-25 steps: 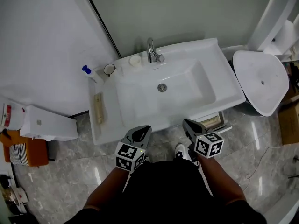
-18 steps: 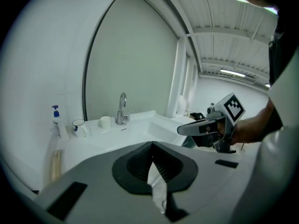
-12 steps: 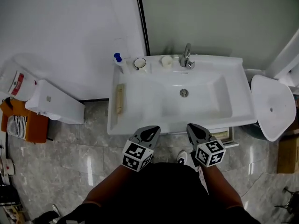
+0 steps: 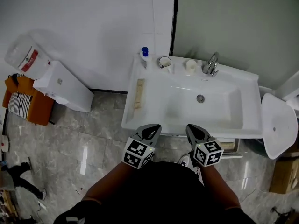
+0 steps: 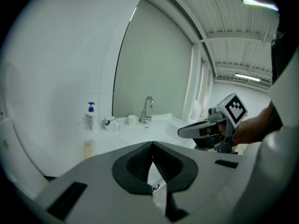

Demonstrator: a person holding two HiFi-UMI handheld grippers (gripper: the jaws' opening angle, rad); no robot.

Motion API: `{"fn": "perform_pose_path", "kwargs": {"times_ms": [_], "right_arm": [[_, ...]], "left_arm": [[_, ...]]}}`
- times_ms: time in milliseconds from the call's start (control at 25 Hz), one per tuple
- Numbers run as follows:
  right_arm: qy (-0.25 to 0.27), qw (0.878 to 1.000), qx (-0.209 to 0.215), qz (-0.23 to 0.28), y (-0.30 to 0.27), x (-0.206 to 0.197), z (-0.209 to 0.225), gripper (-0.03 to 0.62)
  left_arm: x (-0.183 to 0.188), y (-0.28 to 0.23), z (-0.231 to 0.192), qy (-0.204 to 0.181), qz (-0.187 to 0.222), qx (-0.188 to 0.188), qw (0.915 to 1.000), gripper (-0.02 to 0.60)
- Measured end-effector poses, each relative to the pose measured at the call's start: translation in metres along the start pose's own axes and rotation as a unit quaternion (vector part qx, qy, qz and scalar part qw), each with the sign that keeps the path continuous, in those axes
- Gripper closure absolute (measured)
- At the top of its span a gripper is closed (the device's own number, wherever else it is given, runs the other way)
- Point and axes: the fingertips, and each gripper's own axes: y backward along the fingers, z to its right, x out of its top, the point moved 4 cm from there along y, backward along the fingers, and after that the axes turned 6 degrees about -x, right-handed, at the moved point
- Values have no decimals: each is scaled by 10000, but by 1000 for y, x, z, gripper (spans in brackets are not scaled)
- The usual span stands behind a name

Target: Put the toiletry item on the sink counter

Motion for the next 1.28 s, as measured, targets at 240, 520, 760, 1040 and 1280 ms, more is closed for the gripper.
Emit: {"fn": "perform_pose_path", "kwargs": {"times_ms": [240,520,760,1040,1280], "right_arm": [[379,9980,246,-438,-50,-10,-40,589],[682,9941,444,-715,-119,-14,-84,589],[752,9903,601,-997,-179,-18,-114,586],[496,9863,571,-1464,-254,-33,-128,505],[45,9819,399,-1852,-306,-47,-125,440]], "left_arm": [[-18,32,-46,135,-36,409,9991,581],[-48,64,-97,319,-162,775,9964,581],[-66,94,-127,584,-198,1051,9925,581],[-85,126,-146,905,-139,1406,9858,581],[-98,144,-152,1080,-181,1597,9811,581]]}}
